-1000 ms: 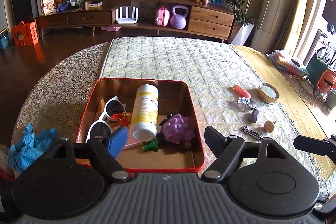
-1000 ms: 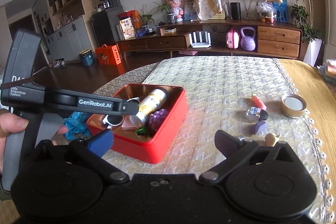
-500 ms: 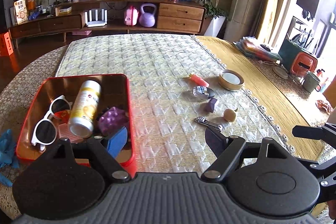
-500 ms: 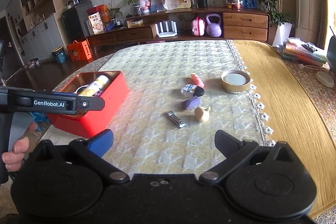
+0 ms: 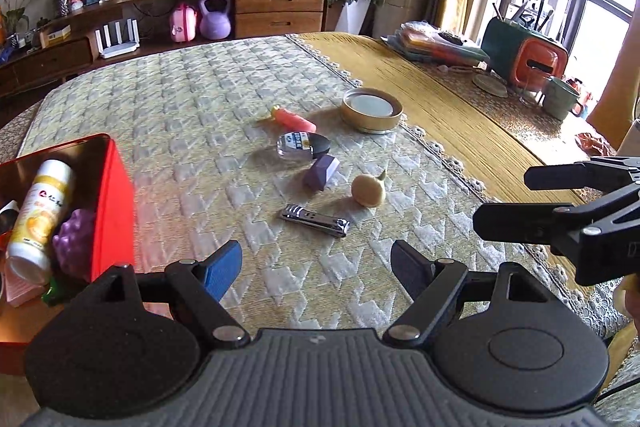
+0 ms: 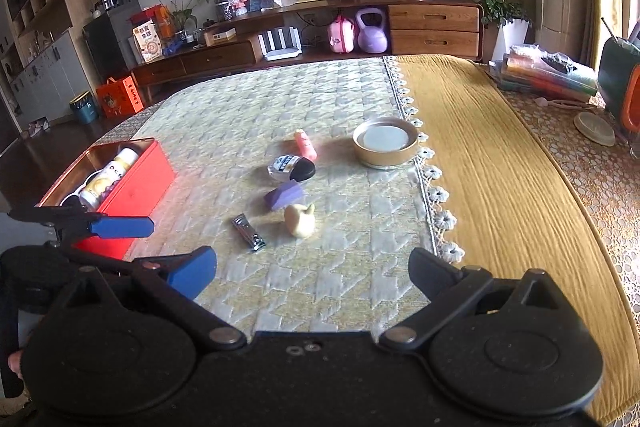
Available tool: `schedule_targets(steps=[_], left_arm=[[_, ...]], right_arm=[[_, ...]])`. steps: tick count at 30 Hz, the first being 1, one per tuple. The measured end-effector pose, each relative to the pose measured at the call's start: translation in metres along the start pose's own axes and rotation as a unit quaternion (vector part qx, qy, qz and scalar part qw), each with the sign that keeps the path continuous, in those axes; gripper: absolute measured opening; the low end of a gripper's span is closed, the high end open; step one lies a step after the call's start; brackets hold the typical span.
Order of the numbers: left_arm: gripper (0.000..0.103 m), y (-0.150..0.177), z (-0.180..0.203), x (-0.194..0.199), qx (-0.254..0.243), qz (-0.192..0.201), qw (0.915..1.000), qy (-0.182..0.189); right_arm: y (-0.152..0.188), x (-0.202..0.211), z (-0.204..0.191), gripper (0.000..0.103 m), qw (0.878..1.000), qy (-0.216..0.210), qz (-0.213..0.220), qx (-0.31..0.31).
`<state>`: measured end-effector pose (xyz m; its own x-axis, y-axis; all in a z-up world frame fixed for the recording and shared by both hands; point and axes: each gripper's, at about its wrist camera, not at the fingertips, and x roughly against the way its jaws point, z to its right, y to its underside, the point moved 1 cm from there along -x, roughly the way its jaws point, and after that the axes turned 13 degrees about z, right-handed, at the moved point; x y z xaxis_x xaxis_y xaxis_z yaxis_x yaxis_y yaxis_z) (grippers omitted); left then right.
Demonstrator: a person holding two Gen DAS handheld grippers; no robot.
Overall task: Organize rigid objects
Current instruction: 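Move the left gripper to the nail clipper while the right gripper approaches the beige apple toy, then grasp the nail clipper with the left gripper while the right gripper grasps the beige apple toy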
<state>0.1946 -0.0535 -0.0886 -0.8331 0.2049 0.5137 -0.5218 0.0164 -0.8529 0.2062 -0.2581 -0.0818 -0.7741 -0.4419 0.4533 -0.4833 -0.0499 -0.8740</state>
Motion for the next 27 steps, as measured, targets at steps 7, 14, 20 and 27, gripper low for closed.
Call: schedule_targets(steps=[7, 14, 20, 27], left_arm=[[0.081, 0.002, 0.002, -0.033, 0.001, -0.015, 0.9998, 0.016], [0.081, 0.005, -0.007, -0.058, 0.001, -0.029, 0.9995, 0.016], [0.081, 0.005, -0.014, -0.069, -0.001, -0.025, 0.9995, 0.022], [0.081, 0.003, -0.010, -0.079, -0.020, -0.013, 0.9993, 0.029]], right_arm=[[0.000, -0.026, 0.011, 0.100, 1.000, -0.004, -0.017, -0.012], [-0.001, -0.051, 0.011, 0.098, 0.999, -0.013, -0.030, -0.020], [-0.002, -0.069, 0.010, 0.091, 0.999, -0.018, -0.037, -0.025], [-0.002, -0.087, 0.008, 0.079, 0.998, -0.022, -0.044, -0.033]])
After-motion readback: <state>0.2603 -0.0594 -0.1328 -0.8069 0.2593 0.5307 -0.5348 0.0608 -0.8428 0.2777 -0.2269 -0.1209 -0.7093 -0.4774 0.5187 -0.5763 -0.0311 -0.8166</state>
